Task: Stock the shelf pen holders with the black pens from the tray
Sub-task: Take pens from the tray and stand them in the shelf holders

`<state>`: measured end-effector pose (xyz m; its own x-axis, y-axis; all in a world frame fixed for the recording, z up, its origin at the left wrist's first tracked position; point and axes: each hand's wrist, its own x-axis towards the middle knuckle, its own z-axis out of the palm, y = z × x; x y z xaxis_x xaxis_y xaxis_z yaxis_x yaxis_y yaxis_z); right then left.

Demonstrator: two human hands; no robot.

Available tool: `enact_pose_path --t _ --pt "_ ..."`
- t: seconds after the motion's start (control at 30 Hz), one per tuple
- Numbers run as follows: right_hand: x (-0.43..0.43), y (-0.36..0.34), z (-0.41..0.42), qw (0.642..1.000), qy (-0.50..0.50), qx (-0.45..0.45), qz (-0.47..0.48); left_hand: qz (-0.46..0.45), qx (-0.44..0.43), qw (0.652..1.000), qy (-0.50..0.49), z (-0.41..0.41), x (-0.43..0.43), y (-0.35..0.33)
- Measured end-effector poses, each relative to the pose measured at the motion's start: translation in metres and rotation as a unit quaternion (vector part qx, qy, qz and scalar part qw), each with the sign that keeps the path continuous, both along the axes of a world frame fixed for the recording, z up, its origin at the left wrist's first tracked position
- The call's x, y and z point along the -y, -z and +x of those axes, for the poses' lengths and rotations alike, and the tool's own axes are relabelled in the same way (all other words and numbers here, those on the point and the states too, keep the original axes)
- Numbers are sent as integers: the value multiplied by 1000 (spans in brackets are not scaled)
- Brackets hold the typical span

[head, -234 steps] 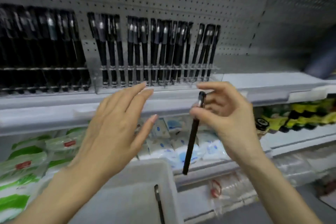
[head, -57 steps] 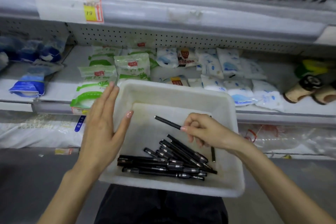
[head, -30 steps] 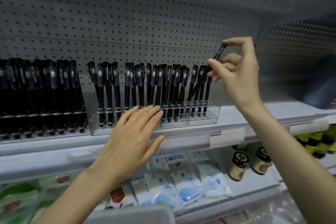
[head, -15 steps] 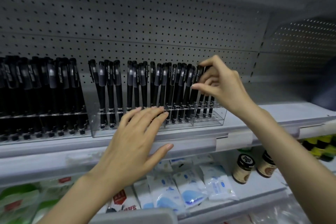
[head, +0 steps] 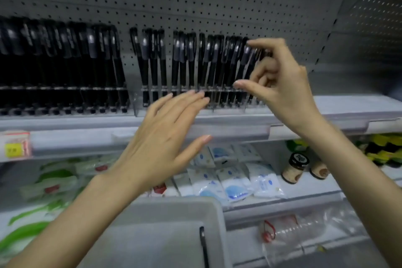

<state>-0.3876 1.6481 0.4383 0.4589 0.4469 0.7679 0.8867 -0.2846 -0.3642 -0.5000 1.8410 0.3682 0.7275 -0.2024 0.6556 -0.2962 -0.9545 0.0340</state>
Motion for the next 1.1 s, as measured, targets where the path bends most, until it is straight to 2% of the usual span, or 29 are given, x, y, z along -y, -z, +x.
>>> enact_pose_path --t 0.07,0.2,0.33,0.5,0.63,0.73,0.87,1.0,1.1 --pt "-7 30 -32 997 -47 -52 -16 -53 -12 998 -11 -32 -6 22" --pt "-23 120 -77 965 -68 -211 -139 -156 -80 981 -87 -107 -29 93" --pt "-30 209 -99 895 -1 -384 -226 -205 -156 950 -176 -163 -58 160" --pt "-37 274 -144 804 99 -499 -307 -240 -216 918 -230 -175 -87 204" --pt "-43 292 -164 787 158 -515 -302 -213 -238 918 -234 -167 -90 216" --pt "-51 308 -160 783 198 -490 -329 -236 -247 910 -234 -169 -93 217" --pt "-62 326 -152 797 247 -405 -373 -210 -256 915 -231 -173 -93 225" --pt "-67 328 -141 821 254 -379 -342 -211 -253 914 -239 -174 -93 229" --pt "-70 327 -134 825 258 -379 -331 -204 -248 916 -241 -173 -94 232"
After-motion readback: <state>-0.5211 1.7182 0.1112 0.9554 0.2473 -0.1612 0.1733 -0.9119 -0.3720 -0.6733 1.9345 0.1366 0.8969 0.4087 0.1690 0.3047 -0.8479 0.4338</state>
